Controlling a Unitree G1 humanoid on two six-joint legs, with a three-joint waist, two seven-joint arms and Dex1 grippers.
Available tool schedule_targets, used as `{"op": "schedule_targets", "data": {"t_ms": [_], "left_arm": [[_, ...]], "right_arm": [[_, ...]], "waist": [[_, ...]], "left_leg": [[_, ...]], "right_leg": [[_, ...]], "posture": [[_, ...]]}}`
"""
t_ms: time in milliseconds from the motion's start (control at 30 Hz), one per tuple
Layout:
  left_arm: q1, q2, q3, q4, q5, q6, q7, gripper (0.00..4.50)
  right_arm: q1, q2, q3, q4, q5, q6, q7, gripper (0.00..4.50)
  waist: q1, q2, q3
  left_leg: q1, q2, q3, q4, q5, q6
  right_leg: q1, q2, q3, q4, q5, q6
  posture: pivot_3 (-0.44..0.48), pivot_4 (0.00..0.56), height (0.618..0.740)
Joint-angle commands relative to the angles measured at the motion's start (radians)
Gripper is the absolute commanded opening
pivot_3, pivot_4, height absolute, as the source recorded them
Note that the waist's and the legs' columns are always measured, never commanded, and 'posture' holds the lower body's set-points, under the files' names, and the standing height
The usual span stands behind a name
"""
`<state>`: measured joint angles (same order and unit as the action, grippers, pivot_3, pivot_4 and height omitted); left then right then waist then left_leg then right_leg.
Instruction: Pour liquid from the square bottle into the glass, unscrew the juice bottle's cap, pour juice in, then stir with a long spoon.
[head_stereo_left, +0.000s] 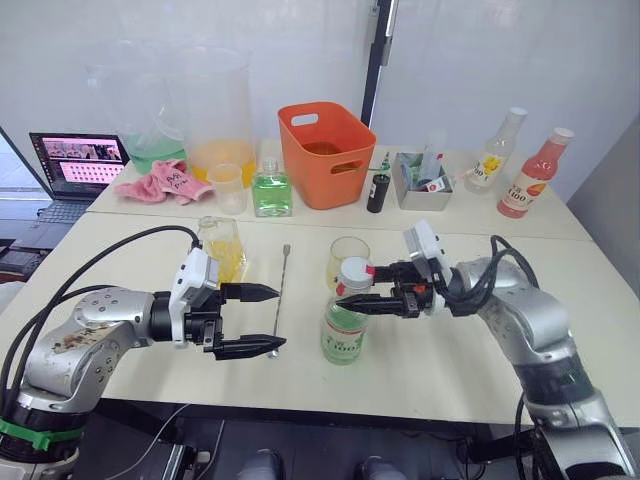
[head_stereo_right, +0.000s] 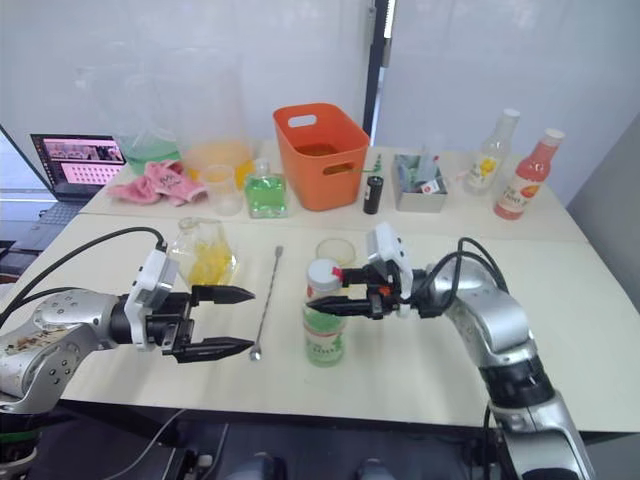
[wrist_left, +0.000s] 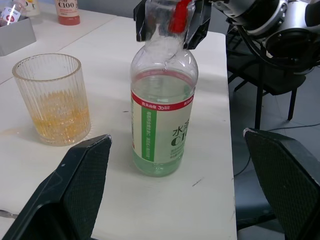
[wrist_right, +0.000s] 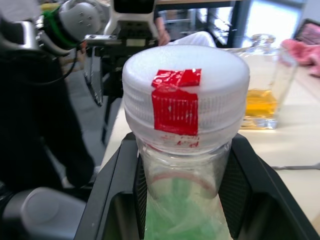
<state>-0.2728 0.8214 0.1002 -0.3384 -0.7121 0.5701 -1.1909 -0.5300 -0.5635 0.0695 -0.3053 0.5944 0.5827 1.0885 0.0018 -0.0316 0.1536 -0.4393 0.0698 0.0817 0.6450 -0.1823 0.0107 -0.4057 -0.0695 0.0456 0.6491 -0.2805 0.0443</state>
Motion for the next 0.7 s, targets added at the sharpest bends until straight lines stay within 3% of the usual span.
{"op": "schedule_targets", "data": {"t_ms": [33, 200, 300, 467, 700], "left_arm": [[-0.003, -0.012, 0.007, -0.014, -0.004, -0.023, 0.001, 4.5], [-0.016, -0.022, -0.001, 0.001, 0.003, -0.028, -0.008, 4.5], [-0.03, -0.026, -0.007, 0.016, 0.009, -0.032, -0.017, 4.5], [-0.044, -0.027, -0.018, 0.035, 0.016, -0.044, -0.029, 4.5], [-0.054, -0.023, -0.02, 0.046, 0.018, -0.05, -0.043, 4.5]], "right_arm": [[0.074, 0.021, -0.088, -0.295, 0.055, 0.17, -0.29, 1.36], [0.14, 0.079, -0.111, -0.501, 0.1, 0.371, -0.581, 1.36], [0.158, 0.124, -0.083, -0.557, 0.081, 0.401, -0.684, 1.36], [0.179, 0.139, -0.055, -0.553, 0.023, 0.368, -0.757, 1.36], [0.203, 0.108, 0.016, -0.55, -0.025, 0.322, -0.734, 1.36]], "waist": [[0.001, 0.0, 0.0], [-0.002, 0.0, 0.0], [-0.004, 0.0, 0.0], [-0.004, 0.0, 0.0], [-0.009, 0.0, 0.0]], "left_leg": [[0.0, 0.0, 0.0, 0.0, 0.0, 0.0], [0.0, 0.0, 0.0, 0.0, 0.0, 0.0], [0.0, 0.0, 0.0, 0.0, 0.0, -0.001], [0.0, 0.0, 0.0, 0.0, 0.0, -0.001], [0.0, 0.0, -0.001, 0.0, 0.0, 0.0]], "right_leg": [[0.0, 0.0, 0.0, 0.0, 0.0, 0.0], [0.0, 0.0, 0.0, 0.0, 0.0, 0.0], [0.0, 0.0, 0.0, 0.0, 0.0, -0.001], [0.0, 0.0, 0.0, 0.0, 0.0, -0.001], [0.0, 0.0, 0.0, 0.0, 0.0, -0.001]], "posture": [[0.0, 0.15, 0.739], [0.0, 0.15, 0.739], [0.0, 0.15, 0.739], [0.0, 0.15, 0.739], [0.0, 0.15, 0.739]]}}
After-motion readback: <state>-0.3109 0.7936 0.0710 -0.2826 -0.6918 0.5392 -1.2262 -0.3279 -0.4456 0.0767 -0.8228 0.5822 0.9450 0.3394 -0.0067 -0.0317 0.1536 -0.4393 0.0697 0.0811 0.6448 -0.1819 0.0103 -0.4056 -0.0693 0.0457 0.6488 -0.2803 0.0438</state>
